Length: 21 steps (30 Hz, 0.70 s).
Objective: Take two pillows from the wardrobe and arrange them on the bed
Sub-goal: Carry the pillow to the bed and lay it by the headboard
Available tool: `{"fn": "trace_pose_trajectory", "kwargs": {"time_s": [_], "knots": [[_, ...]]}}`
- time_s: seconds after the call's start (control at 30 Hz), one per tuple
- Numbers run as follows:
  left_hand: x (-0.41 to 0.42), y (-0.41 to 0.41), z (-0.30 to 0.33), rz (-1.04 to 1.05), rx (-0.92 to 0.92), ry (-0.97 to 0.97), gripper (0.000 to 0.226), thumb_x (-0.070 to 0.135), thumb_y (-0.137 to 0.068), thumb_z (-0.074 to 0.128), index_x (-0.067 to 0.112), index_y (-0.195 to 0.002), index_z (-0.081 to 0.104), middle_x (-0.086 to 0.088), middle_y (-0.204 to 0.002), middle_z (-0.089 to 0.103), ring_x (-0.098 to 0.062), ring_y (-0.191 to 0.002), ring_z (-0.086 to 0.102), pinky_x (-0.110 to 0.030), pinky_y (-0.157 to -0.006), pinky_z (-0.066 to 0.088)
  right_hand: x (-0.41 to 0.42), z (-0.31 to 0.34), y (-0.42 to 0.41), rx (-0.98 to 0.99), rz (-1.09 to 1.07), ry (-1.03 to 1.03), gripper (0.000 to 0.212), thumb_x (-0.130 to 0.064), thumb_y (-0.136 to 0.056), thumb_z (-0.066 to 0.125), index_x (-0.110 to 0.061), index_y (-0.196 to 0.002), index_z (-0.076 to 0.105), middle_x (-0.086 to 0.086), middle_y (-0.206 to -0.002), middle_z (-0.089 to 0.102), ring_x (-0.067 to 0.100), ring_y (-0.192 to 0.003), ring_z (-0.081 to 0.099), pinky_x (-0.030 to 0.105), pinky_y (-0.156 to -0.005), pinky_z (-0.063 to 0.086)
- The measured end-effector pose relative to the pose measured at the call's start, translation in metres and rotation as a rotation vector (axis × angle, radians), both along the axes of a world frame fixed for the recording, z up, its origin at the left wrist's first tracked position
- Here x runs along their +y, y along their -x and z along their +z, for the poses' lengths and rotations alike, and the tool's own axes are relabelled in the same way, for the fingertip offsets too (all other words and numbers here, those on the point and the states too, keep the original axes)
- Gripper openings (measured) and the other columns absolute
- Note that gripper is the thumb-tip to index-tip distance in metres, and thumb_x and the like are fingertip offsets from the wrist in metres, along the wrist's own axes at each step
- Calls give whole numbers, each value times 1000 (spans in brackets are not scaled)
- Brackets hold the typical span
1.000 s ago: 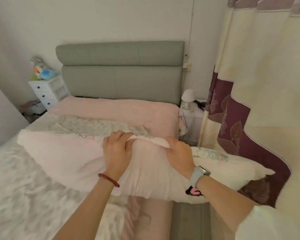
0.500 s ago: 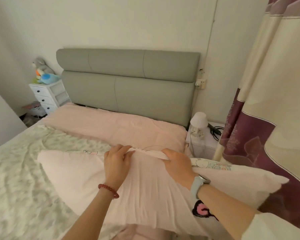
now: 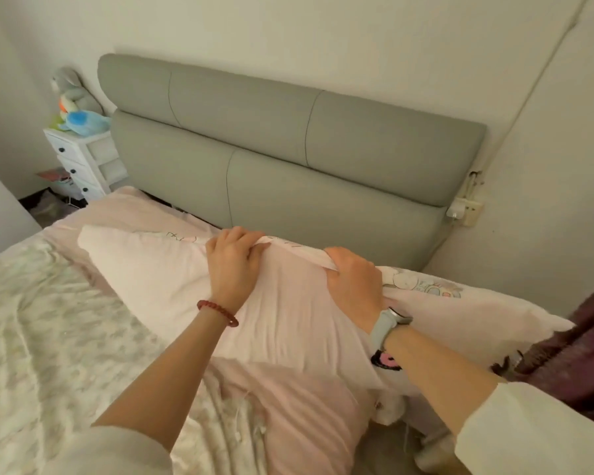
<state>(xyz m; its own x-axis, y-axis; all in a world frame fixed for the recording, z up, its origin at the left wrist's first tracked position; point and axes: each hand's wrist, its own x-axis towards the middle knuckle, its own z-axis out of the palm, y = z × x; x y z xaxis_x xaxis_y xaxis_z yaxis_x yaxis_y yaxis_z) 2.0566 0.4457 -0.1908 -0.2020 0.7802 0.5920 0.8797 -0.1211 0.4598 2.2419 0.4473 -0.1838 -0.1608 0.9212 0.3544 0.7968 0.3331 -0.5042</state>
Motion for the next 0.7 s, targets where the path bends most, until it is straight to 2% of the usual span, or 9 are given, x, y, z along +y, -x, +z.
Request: {"fn": "trace_pose_trajectory", "kwargs": {"time_s": [0.1, 0.17, 0.27, 0.37, 0.5, 0.6, 0.7], "knots": [[39, 12, 8, 63, -66, -82, 15, 4, -76, 59, 10, -86, 70, -12, -84, 65, -33, -86, 56, -36, -85, 29, 38, 10, 19, 25, 60, -182, 27, -1, -68, 53, -6, -92, 64, 15, -84, 68, 35, -78, 63, 39, -60, 47], [52, 23, -6, 132, -111, -72, 18, -1, -75, 64, 10, -87, 70, -12, -91, 66, -33, -93, 56, -41, -91, 31, 57, 0, 33, -2, 143, -195, 23, -5, -70, 55, -7, -90, 65, 13, -81, 67, 33, -76, 62, 38, -62, 47], [60, 41, -53, 256, -245, 135, 18, 1, -81, 61, 10, -95, 68, -15, -111, 61, -35, -109, 50, -51, -96, 36, 88, -37, 53, -131, 312, 131, 21, -24, -89, 47, -17, -105, 59, 5, -105, 64, 27, -98, 54, 36, -80, 38], [66, 52, -106, 369, -477, 385, 30, 8, -88, 51, 11, -117, 56, -16, -128, 49, -32, -118, 43, -44, -100, 34, 121, -80, 62, -231, 386, 382, 27, -32, -92, 42, -20, -112, 55, 3, -113, 61, 25, -105, 53, 39, -89, 37], [82, 52, -169, 499, -711, 556, 40, 18, -91, 47, 11, -130, 41, -15, -135, 42, -28, -117, 46, -40, -96, 38, 179, -146, 58, -277, 406, 545, 27, -25, -93, 38, -15, -111, 55, 10, -113, 60, 27, -101, 55, 37, -84, 44], [98, 44, -215, 622, -896, 650, 47, 21, -90, 47, 9, -134, 35, -16, -138, 39, -28, -118, 44, -38, -97, 36, 230, -196, 53, -278, 382, 622, 29, -20, -93, 38, -12, -115, 54, 16, -118, 57, 32, -106, 52, 39, -89, 44], [114, 43, -259, 747, -1003, 721, 59, 29, -89, 51, 6, -138, 26, -18, -144, 32, -30, -130, 32, -42, -107, 30, 282, -244, 50, -303, 337, 630, 33, -18, -93, 38, -9, -123, 47, 21, -125, 51, 38, -115, 44, 44, -96, 39]]}}
